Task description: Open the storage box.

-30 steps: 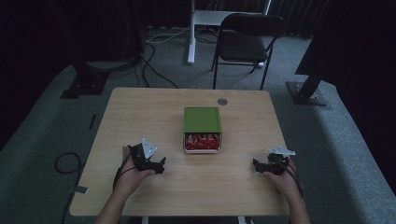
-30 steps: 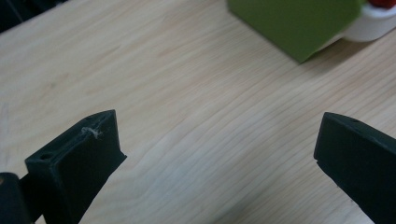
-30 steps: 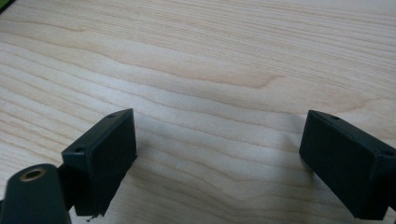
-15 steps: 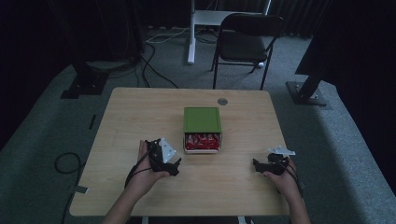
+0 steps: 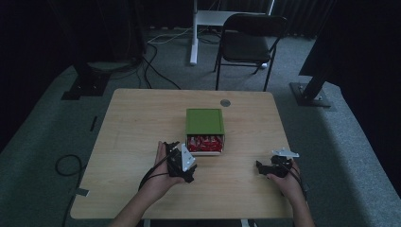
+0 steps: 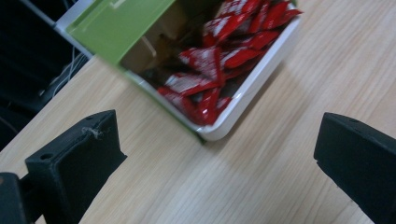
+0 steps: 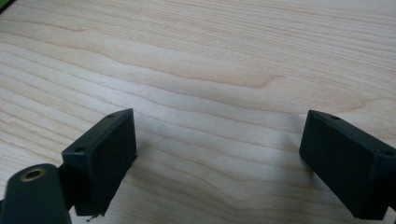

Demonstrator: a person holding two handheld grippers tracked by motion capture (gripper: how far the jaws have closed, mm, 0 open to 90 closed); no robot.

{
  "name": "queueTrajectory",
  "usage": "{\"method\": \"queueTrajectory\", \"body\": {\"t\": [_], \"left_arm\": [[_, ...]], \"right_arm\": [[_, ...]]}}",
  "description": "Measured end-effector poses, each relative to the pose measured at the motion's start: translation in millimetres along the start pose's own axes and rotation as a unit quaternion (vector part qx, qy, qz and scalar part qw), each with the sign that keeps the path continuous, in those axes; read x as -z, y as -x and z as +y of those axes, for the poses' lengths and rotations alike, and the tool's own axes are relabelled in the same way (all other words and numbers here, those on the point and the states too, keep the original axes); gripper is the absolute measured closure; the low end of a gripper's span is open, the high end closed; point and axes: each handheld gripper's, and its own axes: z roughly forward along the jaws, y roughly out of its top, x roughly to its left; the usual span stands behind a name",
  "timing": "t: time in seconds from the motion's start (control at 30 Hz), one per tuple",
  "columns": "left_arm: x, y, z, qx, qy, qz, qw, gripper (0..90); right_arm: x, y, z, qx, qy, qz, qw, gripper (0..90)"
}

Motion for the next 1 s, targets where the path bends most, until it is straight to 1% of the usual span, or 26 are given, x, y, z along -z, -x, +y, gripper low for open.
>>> {"method": "queueTrajectory", "body": {"t": [0.07, 0.13, 0.2, 0.4, 0.5, 0.53, 0.57, 0.63, 0.67, 0.7, 0.73, 0.8, 0.87, 0.9, 0.93, 0.97, 1.0], "left_arm": [[-2.5, 4.0, 3.0, -0.013, 0.001, -0.001, 0.9999, 1.3], [-5.3, 8.1, 6.0, -0.018, 0.004, -0.008, 0.9998, 1.3], [-7.9, 12.3, 8.4, -0.029, 0.002, -0.007, 0.9996, 1.3], [-17.4, 25.1, 13.1, -0.065, -0.005, -0.018, 0.9977, 1.3], [-22.7, 31.9, 14.3, -0.075, -0.008, -0.022, 0.9969, 1.3], [-23.5, 33.4, 14.5, -0.077, -0.009, -0.023, 0.9967, 3.1], [-25.1, 35.4, 15.0, -0.079, -0.008, -0.024, 0.9966, 8.7], [-27.6, 38.3, 15.4, -0.095, -0.014, -0.027, 0.995, 8.9], [-28.6, 39.1, 15.4, -0.096, -0.016, -0.028, 0.9948, 9.0], [-30.6, 40.5, 15.3, -0.1, -0.016, -0.029, 0.9944, 12.1], [-32.3, 41.2, 15.1, -0.108, -0.017, -0.031, 0.9936, 15.4], [-35.9, 42.8, 14.6, -0.121, -0.019, -0.034, 0.9919, 16.0], [-39.6, 43.7, 14.4, -0.14, -0.018, -0.035, 0.9894, 17.7], [-41.4, 44.3, 14.3, -0.145, -0.018, -0.034, 0.9886, 20.5], [-43.1, 44.2, 14.5, -0.151, -0.021, -0.033, 0.9878, 21.0], [-45.2, 44.3, 14.6, -0.151, -0.021, -0.032, 0.9878, 21.0], [-47.1, 44.1, 14.5, -0.157, -0.023, -0.032, 0.9868, 21.1]], "right_arm": [[0.0, 0.0, 0.0, 0.0, 0.0, 0.0, 1.0, 10.4], [0.0, 0.0, 0.0, 0.0, 0.0, 0.0, 1.0, 10.4], [0.0, 0.0, 0.0, 0.0, 0.0, 0.0, 1.0, 10.4], [0.0, 0.0, 0.0, 0.0, 0.0, 0.0, 1.0, 10.4], [0.0, 0.0, 0.0, 0.0, 0.0, 0.0, 1.0, 10.4], [0.0, 0.0, 0.0, 0.0, 0.0, 0.0, 1.0, 10.4], [0.0, 0.0, 0.0, 0.0, 0.0, 0.0, 1.0, 10.4], [0.0, 0.0, 0.0, 0.0, 0.0, 0.0, 1.0, 10.4], [0.0, 0.0, 0.0, 0.0, 0.0, 0.0, 1.0, 10.4], [0.0, 0.0, 0.0, 0.0, 0.0, 0.0, 1.0, 10.4], [0.0, 0.0, 0.0, 0.0, 0.0, 0.0, 1.0, 10.4], [0.0, 0.0, 0.0, 0.0, 0.0, 0.0, 1.0, 10.4], [0.0, 0.0, 0.0, 0.0, 0.0, 0.0, 1.0, 10.4], [0.0, 0.0, 0.0, 0.0, 0.0, 0.0, 1.0, 10.4], [0.0, 0.0, 0.0, 0.0, 0.0, 0.0, 1.0, 10.4], [0.0, 0.0, 0.0, 0.0, 0.0, 0.0, 1.0, 10.4], [0.0, 0.0, 0.0, 0.0, 0.0, 0.0, 1.0, 10.4]]}}
